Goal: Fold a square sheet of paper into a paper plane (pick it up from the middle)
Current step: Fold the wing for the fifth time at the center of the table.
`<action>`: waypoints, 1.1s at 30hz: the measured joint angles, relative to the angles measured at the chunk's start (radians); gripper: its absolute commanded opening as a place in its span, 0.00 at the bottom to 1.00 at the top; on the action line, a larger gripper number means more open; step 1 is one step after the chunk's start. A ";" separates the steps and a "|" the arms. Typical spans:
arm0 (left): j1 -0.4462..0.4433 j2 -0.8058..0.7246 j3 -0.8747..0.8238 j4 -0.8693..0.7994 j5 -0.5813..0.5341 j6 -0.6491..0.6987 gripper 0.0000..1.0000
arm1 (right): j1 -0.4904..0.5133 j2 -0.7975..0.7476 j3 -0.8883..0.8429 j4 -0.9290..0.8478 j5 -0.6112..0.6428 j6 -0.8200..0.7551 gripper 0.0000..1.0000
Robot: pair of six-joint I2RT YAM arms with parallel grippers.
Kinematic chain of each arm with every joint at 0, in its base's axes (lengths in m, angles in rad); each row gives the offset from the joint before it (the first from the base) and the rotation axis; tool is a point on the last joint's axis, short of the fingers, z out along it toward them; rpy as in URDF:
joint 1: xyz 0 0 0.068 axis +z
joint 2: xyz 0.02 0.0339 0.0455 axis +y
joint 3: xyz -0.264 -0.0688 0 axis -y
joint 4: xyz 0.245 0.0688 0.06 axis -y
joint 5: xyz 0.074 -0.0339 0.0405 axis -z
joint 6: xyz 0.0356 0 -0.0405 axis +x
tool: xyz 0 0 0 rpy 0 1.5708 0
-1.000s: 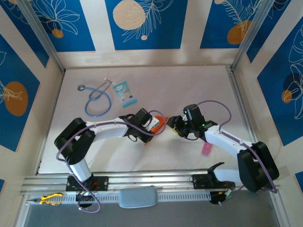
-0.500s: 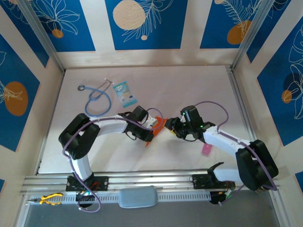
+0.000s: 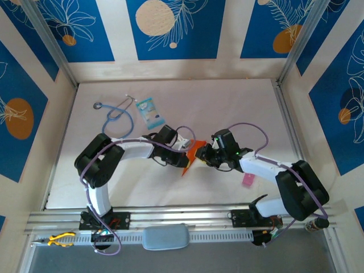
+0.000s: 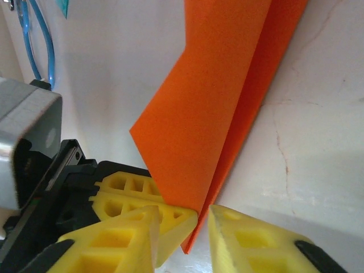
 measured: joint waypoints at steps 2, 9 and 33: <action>0.004 0.008 -0.005 0.029 0.021 -0.026 0.00 | 0.010 0.002 -0.006 0.017 0.023 -0.002 0.23; 0.012 0.040 -0.020 0.093 0.068 -0.082 0.00 | 0.034 0.002 -0.069 0.108 0.075 -0.024 0.17; 0.031 0.116 -0.121 0.445 0.182 -0.364 0.00 | -0.072 0.073 -0.103 0.270 -0.071 -0.035 0.16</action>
